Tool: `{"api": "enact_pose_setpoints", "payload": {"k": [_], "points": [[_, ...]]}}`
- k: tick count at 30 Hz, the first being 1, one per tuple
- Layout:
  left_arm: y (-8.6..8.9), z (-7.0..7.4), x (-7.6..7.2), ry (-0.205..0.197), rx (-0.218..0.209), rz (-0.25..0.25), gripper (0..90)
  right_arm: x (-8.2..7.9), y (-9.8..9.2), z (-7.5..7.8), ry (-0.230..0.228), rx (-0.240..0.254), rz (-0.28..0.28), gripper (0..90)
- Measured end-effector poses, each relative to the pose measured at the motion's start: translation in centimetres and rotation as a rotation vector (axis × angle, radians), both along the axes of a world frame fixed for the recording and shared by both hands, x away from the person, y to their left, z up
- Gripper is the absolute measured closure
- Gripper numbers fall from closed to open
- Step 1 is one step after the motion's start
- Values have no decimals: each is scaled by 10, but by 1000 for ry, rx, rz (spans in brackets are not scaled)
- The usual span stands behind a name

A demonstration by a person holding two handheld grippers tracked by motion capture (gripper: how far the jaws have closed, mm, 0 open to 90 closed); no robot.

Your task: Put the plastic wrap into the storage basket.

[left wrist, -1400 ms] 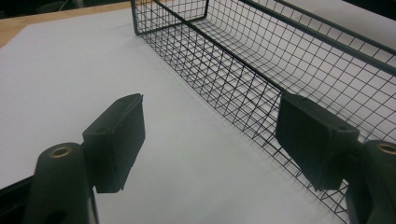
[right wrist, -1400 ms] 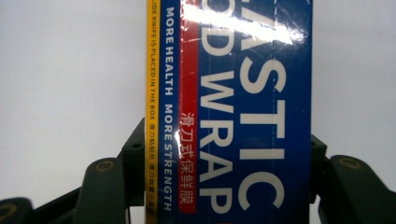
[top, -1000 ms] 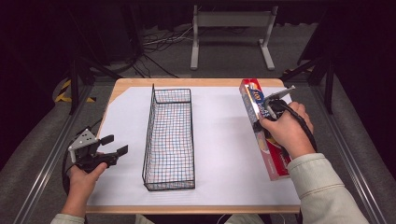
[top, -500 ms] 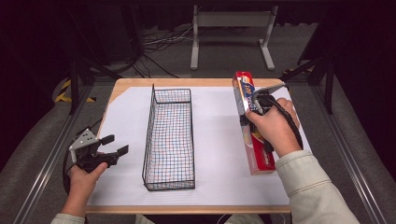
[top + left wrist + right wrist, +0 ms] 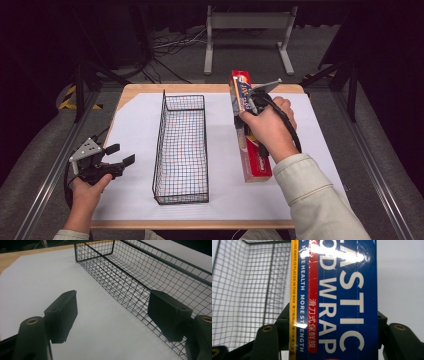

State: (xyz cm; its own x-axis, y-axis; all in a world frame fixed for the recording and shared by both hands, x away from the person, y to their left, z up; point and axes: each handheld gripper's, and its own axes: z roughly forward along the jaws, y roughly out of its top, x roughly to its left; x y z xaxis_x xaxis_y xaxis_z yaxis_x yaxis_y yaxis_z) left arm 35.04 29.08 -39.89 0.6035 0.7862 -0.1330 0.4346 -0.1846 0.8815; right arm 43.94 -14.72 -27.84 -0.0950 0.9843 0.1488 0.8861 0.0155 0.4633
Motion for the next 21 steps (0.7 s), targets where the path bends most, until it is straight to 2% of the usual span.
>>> {"api": "enact_pose_setpoints", "payload": {"k": [8, 10, 11, 12, 13, 19, 21], "points": [[8, 0, -7, -3, -4, 20, 247, 5, 34, 1, -19, 7, 27, 408], [9, -1, -8, -2, -8, 22, 245, 6, 44, 3, -21, 40, 24, 408], [9, -1, -8, 2, -13, 22, 245, 6, 44, 3, -21, 40, 24, 408], [10, -1, -7, -2, -20, 24, 245, 7, 50, 5, -23, 75, 19, 408], [10, -1, -7, -3, -22, 24, 244, 6, 53, 6, -24, 87, 22, 407], [7, 0, -5, -3, -24, 18, 244, 6, 68, 9, -26, 87, 24, 407], [6, 0, -5, -4, -21, 15, 243, 6, 71, 9, -21, 113, 19, 407]]}}
